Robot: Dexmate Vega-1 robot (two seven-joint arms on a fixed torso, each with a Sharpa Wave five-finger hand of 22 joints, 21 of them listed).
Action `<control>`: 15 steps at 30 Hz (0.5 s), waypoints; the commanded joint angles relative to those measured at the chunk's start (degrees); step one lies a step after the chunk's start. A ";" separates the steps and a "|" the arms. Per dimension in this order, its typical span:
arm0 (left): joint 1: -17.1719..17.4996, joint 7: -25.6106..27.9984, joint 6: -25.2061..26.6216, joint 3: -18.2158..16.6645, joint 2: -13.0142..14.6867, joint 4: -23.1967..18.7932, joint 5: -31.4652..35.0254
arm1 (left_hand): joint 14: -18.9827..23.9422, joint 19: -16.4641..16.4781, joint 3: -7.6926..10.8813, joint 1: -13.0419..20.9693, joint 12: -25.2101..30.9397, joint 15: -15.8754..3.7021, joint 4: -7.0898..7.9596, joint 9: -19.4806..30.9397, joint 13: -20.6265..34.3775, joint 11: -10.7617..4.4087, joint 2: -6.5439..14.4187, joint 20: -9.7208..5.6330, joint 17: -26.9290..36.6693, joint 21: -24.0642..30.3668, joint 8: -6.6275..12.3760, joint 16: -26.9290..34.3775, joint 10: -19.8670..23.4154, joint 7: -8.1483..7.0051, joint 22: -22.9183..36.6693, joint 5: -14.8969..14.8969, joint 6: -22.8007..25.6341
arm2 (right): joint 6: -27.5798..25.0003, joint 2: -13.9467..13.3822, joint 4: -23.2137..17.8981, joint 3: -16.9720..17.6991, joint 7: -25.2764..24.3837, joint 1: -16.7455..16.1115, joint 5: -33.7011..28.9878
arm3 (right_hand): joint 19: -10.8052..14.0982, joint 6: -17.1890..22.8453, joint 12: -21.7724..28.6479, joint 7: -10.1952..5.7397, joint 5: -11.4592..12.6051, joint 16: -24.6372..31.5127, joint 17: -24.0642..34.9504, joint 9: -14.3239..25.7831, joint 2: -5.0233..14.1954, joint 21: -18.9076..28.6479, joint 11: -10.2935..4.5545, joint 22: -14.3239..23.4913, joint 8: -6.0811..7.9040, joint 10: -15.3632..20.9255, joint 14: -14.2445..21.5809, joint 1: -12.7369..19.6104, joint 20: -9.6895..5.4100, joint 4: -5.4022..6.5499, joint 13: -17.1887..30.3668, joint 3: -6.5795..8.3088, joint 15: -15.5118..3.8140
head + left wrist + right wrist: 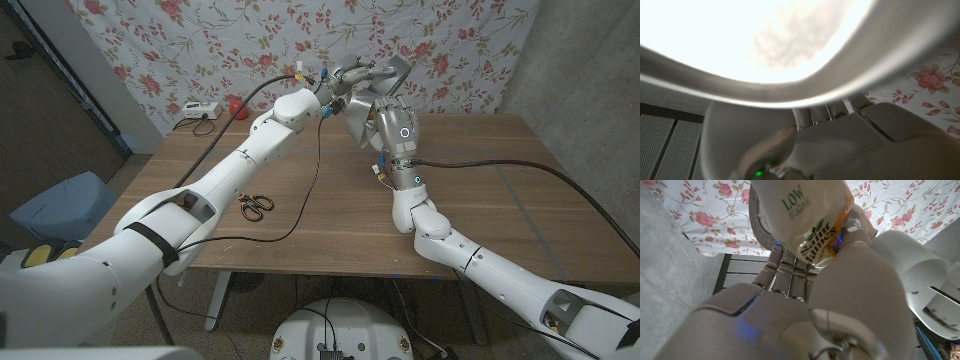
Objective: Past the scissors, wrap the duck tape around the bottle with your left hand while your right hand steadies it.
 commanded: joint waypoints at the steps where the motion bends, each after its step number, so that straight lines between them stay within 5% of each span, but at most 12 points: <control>1: 3.08 2.52 3.68 -1.60 1.20 -4.19 -3.66 | 0.44 0.57 -0.10 10.85 -0.14 -8.67 -0.16 0.28 -0.14 -5.96 10.38 0.06 0.31 0.57 -0.08 -0.08 6.62 -1.76 0.08 0.17 2.39 | 2.78 3.22 2.20 4.46 -2.88 -2.03 -2.41 | -0.15 18.53 0.45 -17.88 0.66 -0.08 0.24 0.07 4.57 0.52 -12.08 0.11 0.14 12.24 7.13 4.36 -5.62 0.68 3.54 0.07 -15.08; 12: 2.92 2.90 14.26 -1.45 3.33 -8.98 -7.78 | 3.36 1.76 -0.27 11.00 -0.99 -8.03 -0.13 0.22 -2.49 -5.05 10.65 0.37 0.80 1.51 -0.70 1.23 9.21 0.20 0.04 -0.49 2.48 | 8.88 8.78 4.21 11.59 -2.88 -4.43 -8.27 | -0.15 18.57 0.27 -17.94 1.06 -0.35 0.50 0.30 4.59 0.79 -12.03 0.07 0.02 12.37 7.28 4.56 -5.76 0.78 3.76 -0.50 -15.07; 14: 2.52 3.56 16.14 -1.06 3.83 -9.75 -7.46 | 4.29 1.59 -0.31 9.39 -1.42 -7.16 1.02 0.25 -3.13 -4.80 11.61 0.83 0.34 1.72 -1.23 1.06 9.47 0.53 0.07 -0.86 1.77 | 9.56 9.41 4.52 12.25 -2.88 -4.61 -9.07 | -0.14 18.58 0.22 -17.89 1.12 -0.38 0.54 0.30 4.63 0.83 -12.12 0.06 -0.02 12.29 7.32 4.58 -5.77 0.82 3.83 -0.57 -15.07; 15: 1.41 1.51 15.23 -0.07 4.41 -8.78 -6.49 | 4.39 0.62 -1.99 4.32 -2.61 -6.33 3.55 0.23 -3.58 -3.28 11.11 1.33 -0.49 1.91 -2.60 0.27 7.90 1.54 0.18 -1.44 -0.41 | 9.63 9.55 4.58 12.34 -2.88 -4.64 -9.17 | -0.17 18.60 0.22 -17.93 1.15 -0.41 0.56 0.33 4.62 0.84 -12.05 0.06 -0.02 12.32 7.32 4.60 -5.78 0.83 3.87 -0.63 -15.08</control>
